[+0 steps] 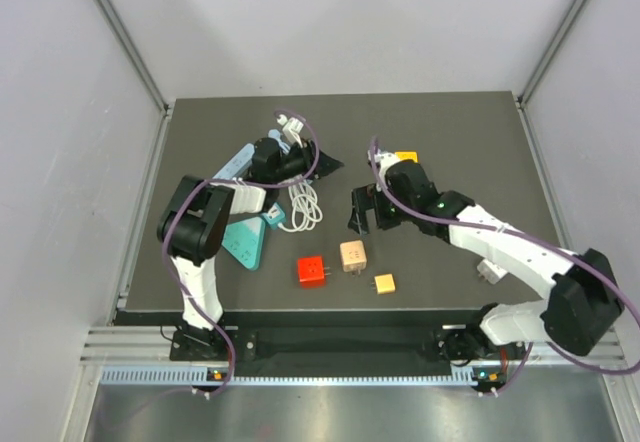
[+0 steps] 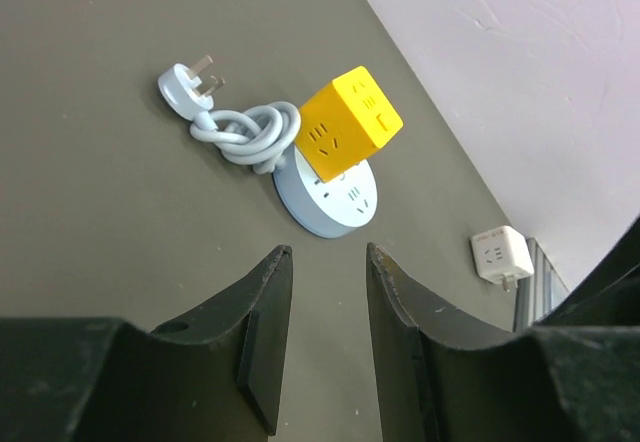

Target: Pull the plug off the socket

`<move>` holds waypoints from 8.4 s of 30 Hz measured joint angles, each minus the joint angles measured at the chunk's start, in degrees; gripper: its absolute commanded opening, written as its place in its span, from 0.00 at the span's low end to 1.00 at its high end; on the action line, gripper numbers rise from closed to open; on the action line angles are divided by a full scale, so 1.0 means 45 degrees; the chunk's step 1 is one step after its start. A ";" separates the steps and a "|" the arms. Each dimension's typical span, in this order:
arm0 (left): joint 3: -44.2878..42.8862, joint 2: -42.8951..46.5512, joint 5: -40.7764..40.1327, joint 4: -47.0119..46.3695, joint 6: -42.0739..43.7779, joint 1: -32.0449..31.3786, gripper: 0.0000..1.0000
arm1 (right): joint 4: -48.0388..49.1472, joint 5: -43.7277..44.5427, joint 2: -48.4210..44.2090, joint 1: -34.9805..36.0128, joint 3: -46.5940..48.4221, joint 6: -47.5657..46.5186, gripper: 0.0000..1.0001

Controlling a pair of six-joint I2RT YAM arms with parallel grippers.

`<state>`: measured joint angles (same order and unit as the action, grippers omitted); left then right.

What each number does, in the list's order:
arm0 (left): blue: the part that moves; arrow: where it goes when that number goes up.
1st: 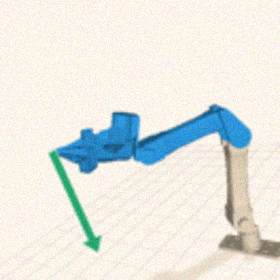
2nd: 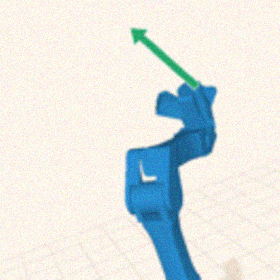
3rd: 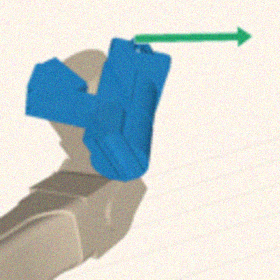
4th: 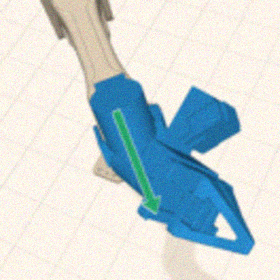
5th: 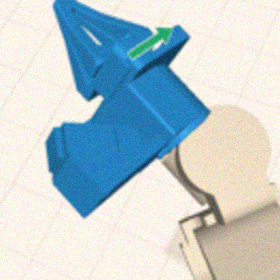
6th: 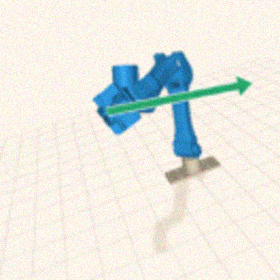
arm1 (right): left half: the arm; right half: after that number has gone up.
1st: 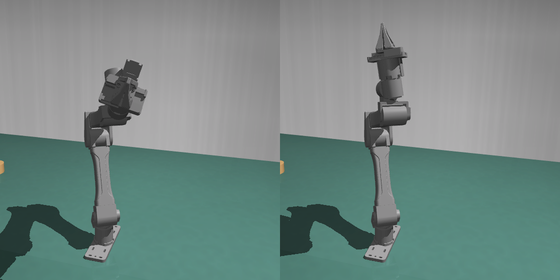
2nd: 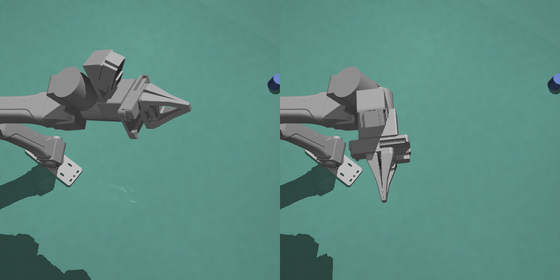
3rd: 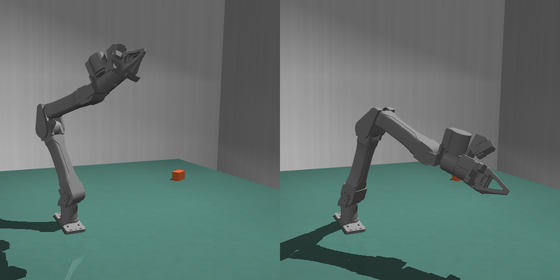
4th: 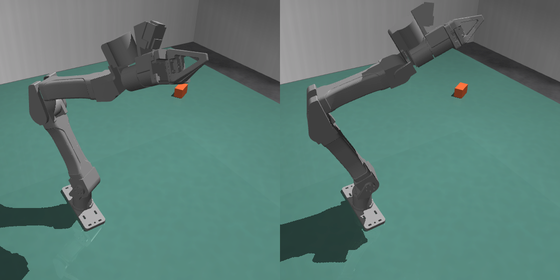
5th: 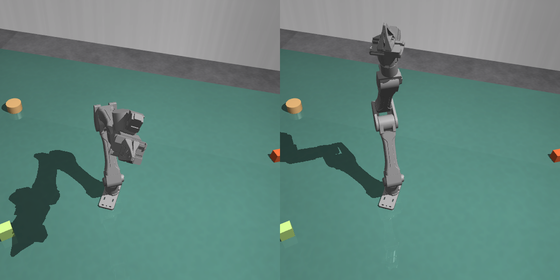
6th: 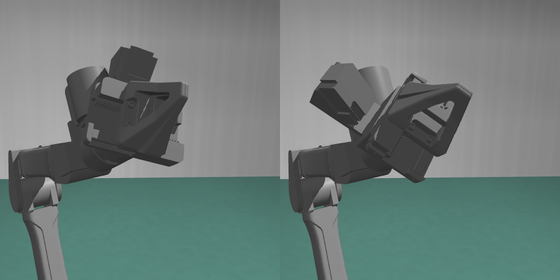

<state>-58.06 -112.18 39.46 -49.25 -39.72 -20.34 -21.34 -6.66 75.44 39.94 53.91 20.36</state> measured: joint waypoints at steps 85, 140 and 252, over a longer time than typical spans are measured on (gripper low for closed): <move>-0.5945 -0.5319 -0.3118 0.2827 -0.1851 -0.4065 0.00 | 0.0476 0.5066 0.6781 -0.4075 0.4775 -0.0175 0.45; -0.7388 -0.5712 -0.2735 0.4313 -0.1758 -0.4211 0.00 | 0.0418 0.5756 0.5557 -0.4192 0.3954 0.0408 0.00; -0.5183 -0.1311 -0.6742 0.9432 0.3225 -0.3361 0.61 | -0.2846 0.1530 -0.1146 -0.4794 0.0680 -0.1219 0.00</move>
<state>-81.38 -118.08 9.13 -6.81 -25.21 -35.46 -34.15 0.23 70.28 18.37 56.97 14.87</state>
